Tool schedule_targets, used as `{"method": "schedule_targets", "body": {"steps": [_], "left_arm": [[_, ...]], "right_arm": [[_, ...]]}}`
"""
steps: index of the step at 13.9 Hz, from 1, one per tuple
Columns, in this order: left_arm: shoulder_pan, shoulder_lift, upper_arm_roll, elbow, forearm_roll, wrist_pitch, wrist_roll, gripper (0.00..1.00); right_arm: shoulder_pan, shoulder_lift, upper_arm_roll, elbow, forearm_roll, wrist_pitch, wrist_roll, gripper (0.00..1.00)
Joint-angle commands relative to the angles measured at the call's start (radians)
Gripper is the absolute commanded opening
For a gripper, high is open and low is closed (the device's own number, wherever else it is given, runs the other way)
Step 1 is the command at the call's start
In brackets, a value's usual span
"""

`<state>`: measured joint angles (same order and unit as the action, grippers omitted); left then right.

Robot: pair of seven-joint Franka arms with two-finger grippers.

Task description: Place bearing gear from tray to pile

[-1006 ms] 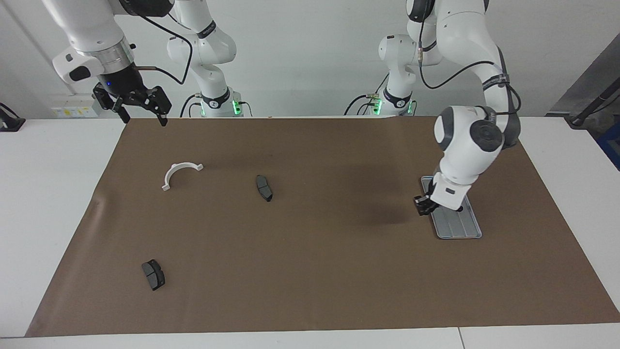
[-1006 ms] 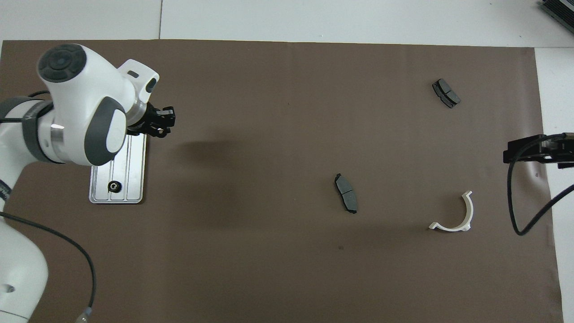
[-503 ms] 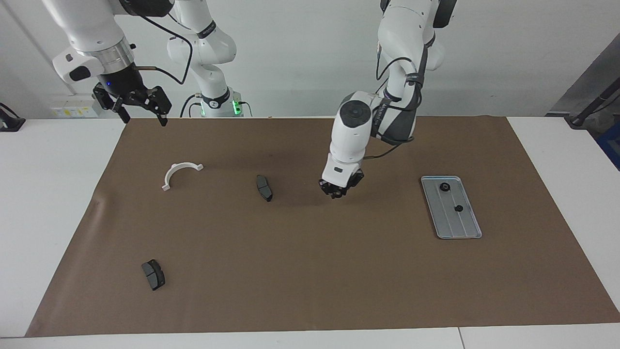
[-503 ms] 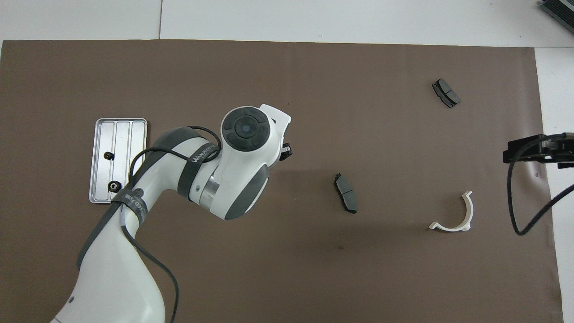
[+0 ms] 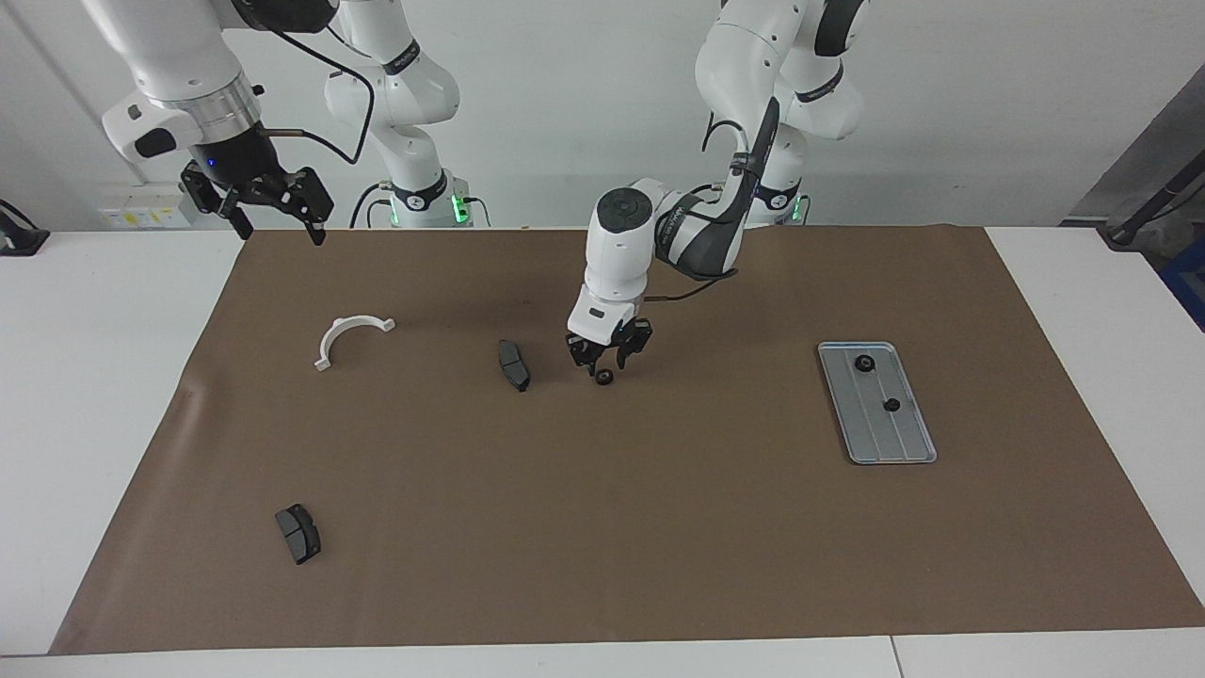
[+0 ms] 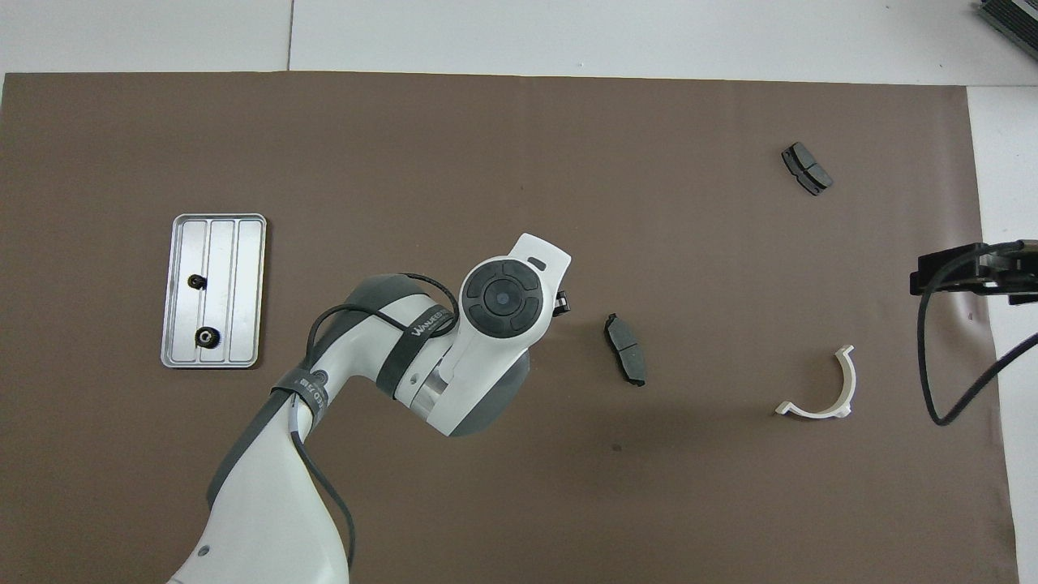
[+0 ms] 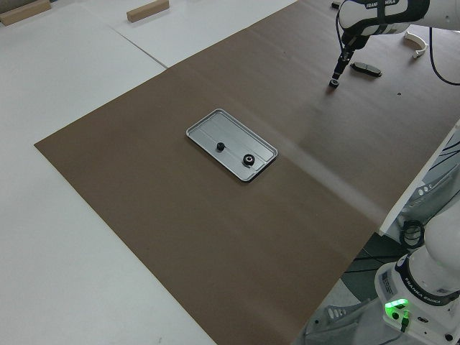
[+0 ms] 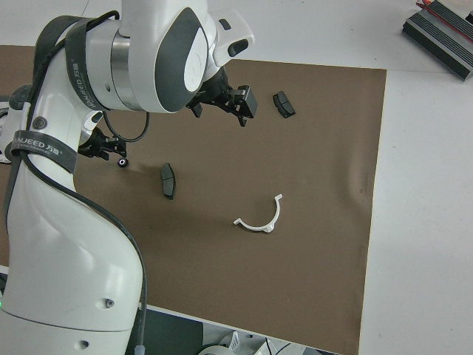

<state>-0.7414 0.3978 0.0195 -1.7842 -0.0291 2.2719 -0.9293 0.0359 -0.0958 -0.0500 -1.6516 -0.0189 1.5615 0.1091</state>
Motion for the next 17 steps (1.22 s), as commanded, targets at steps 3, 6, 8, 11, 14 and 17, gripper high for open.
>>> {"method": "schedule_targets", "body": {"steps": [3, 6, 8, 11, 14, 17], "left_arm": [[0.143, -0.114, 0.020, -0.003, 0.000, -0.051, 0.020, 1.00], [0.301, -0.152, 0.022, -0.003, 0.000, -0.107, 0.107, 1.00], [0.410, -0.155, 0.022, -0.009, 0.000, -0.141, 0.234, 1.00], [0.519, -0.188, 0.022, -0.041, 0.000, -0.286, 0.545, 1.00], [0.585, -0.253, 0.022, -0.183, 0.000, -0.289, 0.686, 1.00], [0.649, -0.310, 0.023, -0.349, 0.000, -0.146, 0.812, 1.00]], "right_arm": [[-0.005, -0.012, 0.001, -0.001, 0.017, -0.023, 0.003, 1.00], [-0.010, -0.028, 0.001, 0.003, 0.017, -0.024, -0.002, 1.00], [-0.001, -0.032, 0.002, -0.017, 0.017, -0.006, -0.034, 1.00], [0.002, -0.018, 0.062, -0.053, 0.019, 0.029, -0.034, 1.00], [0.096, 0.002, 0.110, -0.140, 0.019, 0.180, 0.013, 1.00], [0.247, 0.108, 0.111, -0.166, 0.019, 0.326, 0.237, 1.00]]}}
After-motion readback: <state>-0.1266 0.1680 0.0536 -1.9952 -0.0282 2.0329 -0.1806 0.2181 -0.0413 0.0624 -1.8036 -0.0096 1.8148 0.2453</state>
